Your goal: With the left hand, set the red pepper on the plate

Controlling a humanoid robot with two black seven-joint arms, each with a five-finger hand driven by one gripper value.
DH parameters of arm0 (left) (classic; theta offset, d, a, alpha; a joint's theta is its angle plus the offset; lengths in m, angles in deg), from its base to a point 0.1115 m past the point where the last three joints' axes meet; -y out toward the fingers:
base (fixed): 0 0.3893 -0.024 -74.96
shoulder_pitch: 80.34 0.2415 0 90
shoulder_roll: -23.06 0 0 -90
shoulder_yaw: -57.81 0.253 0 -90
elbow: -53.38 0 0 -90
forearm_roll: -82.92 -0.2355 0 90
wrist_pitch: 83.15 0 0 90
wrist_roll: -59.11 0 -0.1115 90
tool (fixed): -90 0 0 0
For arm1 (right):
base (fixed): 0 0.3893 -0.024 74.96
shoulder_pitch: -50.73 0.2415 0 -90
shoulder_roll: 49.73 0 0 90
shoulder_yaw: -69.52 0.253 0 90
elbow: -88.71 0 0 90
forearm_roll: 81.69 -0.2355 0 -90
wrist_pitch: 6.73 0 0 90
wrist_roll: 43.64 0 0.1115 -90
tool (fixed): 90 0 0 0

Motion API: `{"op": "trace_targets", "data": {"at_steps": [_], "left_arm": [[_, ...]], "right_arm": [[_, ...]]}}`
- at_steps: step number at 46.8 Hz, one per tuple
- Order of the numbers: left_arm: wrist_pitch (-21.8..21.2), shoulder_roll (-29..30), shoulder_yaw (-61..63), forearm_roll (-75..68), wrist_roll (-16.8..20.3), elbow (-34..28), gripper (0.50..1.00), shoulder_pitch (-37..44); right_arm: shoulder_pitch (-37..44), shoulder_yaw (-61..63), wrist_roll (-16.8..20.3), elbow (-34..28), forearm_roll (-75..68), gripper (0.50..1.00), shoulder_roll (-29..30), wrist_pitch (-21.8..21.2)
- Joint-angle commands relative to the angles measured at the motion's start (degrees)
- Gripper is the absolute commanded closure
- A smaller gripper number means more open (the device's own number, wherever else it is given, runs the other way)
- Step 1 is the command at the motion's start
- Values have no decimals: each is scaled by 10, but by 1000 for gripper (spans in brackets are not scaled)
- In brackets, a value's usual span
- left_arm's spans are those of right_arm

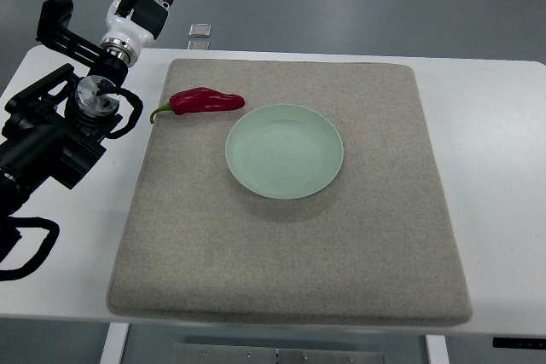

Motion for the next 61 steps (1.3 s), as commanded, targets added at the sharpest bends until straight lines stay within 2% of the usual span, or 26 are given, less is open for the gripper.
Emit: {"op": "trace_targets", "data": {"at_steps": [1,61], "left_arm": [[0,0,0,0,0,0,510,1],[-3,-1,-2,1,0,-6,508,5]], "right_arm": [[0,0,0,0,0,568,0,0],[0,0,0,0,0,568,0,0]]}}
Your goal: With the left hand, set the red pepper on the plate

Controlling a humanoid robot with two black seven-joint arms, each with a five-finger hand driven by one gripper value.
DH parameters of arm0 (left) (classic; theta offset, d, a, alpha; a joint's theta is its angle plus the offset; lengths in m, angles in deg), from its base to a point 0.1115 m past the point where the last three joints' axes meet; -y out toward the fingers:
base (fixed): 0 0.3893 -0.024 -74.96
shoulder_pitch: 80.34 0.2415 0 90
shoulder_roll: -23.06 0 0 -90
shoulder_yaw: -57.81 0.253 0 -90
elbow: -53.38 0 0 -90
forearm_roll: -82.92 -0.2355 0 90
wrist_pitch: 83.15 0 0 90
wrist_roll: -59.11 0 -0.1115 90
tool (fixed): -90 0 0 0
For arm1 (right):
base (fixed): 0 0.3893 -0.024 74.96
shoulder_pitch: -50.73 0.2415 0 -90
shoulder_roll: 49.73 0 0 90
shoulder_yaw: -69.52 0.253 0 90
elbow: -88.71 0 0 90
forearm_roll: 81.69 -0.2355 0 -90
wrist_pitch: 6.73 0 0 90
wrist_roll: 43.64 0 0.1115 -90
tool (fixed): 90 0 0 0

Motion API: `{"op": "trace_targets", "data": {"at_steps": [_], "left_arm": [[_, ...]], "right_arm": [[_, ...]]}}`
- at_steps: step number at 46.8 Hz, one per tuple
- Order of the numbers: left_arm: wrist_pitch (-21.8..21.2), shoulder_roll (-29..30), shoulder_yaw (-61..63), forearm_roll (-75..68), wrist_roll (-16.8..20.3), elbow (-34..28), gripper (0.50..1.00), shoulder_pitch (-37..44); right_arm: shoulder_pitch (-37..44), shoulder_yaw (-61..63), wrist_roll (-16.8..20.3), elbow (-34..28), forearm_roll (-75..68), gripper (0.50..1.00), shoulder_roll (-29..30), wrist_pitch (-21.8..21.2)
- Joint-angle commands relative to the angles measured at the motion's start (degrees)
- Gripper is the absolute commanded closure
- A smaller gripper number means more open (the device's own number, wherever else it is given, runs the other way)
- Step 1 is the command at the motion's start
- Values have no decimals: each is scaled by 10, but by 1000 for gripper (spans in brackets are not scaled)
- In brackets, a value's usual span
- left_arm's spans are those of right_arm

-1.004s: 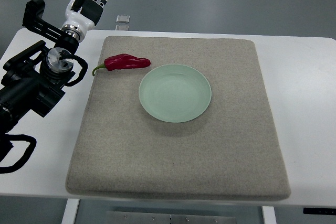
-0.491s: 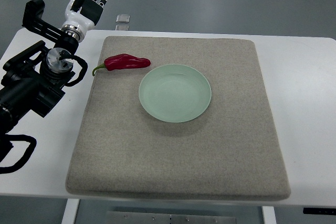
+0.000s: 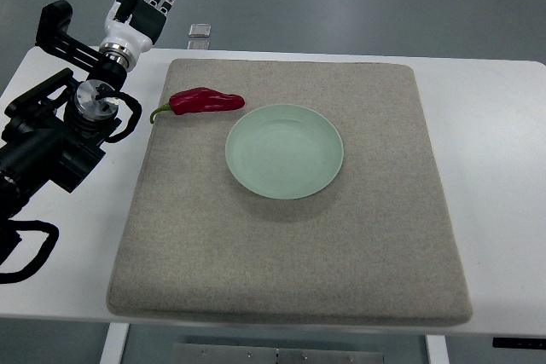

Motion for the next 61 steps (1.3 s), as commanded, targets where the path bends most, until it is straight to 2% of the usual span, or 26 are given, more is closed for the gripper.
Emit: {"op": "trace_targets", "data": {"at_steps": [1,16,28,37,51,61], "left_arm": [[-2,-1,0,-1,0,-1,508,0],[-6,2,11,-9,-4,-17,516,-1],[-12,2,11,-91,-4,-18,529,-8],[-34,2,11,-211,-7,-16,561,-11],[-27,3,15,-438,-11,-17,574,-13],[-15,40,109,-534,-11,-10,572,-44]], "right_arm": [[0,0,0,0,0,568,0,0],[0,0,0,0,0,568,0,0],[0,0,0,0,-1,568,0,0],[0,0,0,0,0,568,0,0],[0,0,0,0,-1,568,0,0],[0,0,1,0,-1,568,0,0]]}}
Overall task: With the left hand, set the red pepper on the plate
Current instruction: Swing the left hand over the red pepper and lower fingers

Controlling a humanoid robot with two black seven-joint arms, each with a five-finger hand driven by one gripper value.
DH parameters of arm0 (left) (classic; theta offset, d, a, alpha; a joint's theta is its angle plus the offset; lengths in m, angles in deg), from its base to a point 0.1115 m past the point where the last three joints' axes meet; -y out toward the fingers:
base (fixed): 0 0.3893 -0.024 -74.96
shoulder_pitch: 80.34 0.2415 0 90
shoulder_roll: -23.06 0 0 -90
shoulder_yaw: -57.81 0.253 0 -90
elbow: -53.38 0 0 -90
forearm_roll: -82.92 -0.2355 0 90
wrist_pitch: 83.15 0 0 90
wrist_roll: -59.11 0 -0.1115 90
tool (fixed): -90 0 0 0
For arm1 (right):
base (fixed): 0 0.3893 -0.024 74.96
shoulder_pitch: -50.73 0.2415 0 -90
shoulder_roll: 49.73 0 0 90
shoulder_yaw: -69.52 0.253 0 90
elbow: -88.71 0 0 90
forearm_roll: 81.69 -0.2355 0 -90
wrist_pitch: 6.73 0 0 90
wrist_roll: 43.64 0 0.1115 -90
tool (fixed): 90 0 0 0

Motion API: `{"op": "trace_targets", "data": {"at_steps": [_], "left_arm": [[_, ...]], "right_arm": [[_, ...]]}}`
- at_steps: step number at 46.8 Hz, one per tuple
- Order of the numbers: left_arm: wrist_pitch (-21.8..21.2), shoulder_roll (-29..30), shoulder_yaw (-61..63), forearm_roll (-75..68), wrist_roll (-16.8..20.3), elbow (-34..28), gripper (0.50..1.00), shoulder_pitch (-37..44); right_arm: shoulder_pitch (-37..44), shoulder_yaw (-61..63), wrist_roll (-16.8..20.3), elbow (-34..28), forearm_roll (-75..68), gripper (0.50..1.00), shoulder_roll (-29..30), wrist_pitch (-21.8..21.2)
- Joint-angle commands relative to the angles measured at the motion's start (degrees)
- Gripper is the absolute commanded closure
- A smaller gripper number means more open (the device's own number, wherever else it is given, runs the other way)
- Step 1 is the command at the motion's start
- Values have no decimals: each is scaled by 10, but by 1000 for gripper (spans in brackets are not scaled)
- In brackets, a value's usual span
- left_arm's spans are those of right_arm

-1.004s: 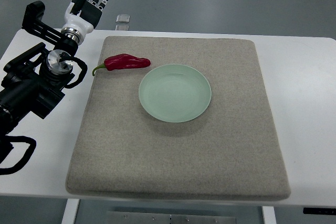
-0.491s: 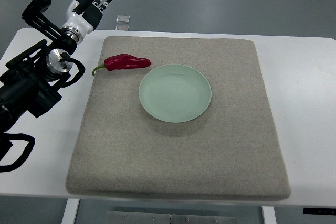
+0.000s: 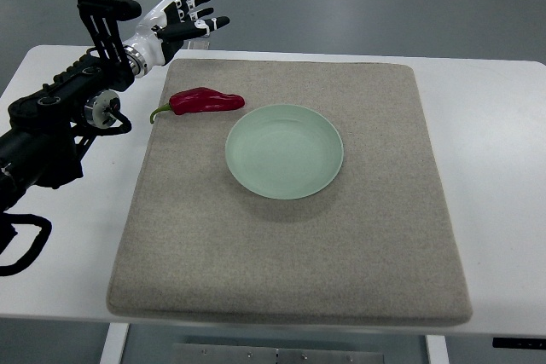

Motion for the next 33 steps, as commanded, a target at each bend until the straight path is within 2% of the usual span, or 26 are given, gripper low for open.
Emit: {"op": "trace_targets", "data": {"at_steps": [1,7,17,33], "left_arm": [[14,23,59,-10,0,2,572,-16],[31,52,174,-11,0,3,568,-48],[39,57,307,-25,1,3,564,-90],[47,56,342,-212,2,17,566,-114]], "right_arm": [[0,0,0,0,0,568,0,0],[0,0,0,0,0,568,0,0],[0,0,0,0,0,568,0,0],[0,0,0,0,0,568,0,0]]}}
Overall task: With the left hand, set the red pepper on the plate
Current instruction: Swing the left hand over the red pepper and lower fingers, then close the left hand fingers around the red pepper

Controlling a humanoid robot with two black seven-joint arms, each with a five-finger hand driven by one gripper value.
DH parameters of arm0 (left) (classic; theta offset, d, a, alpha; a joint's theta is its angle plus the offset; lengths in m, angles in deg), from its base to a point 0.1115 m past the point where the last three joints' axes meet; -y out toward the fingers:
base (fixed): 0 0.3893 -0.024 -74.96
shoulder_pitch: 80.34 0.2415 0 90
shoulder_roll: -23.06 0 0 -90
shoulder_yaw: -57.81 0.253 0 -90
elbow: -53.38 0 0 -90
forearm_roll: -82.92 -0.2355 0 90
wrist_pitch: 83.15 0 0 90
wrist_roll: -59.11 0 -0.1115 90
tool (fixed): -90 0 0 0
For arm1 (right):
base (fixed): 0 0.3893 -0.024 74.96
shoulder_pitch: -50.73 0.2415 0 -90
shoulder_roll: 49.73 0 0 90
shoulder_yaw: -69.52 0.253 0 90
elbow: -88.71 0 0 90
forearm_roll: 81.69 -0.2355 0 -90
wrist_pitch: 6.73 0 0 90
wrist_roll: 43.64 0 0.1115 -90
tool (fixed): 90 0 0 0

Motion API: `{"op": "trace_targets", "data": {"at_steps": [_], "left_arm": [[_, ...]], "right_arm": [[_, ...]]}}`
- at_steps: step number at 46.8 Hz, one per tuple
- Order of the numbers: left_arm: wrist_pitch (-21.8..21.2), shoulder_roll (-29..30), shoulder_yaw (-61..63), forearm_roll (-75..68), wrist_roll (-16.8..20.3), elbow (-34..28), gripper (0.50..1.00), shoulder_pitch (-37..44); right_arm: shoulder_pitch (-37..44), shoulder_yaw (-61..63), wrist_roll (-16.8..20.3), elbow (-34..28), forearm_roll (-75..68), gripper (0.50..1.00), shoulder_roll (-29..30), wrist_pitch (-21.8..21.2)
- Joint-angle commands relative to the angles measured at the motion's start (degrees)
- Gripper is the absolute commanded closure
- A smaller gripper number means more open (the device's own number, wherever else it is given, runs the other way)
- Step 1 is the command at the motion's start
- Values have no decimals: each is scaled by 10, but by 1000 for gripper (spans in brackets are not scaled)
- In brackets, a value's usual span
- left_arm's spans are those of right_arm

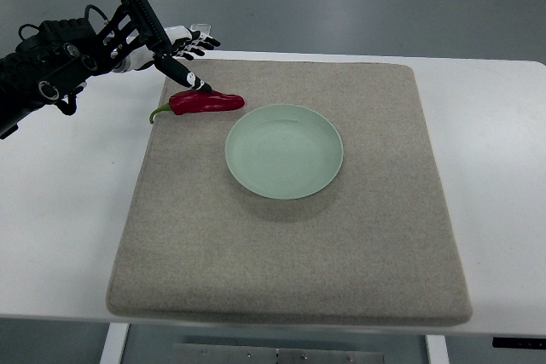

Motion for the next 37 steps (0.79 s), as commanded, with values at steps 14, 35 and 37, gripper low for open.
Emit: {"op": "trace_targets", "data": {"at_steps": [14,35,37], "left_arm": [[-3,0,0,-122,7,49,568,-5],[-28,-6,6,-165,6,50,574,2],[-37,-7,8,-171,6,48,576,3]], "right_arm": [[0,0,0,0,0,568,0,0],[0,0,0,0,0,568,0,0],[0,0,0,0,-1,568,0,0]]}}
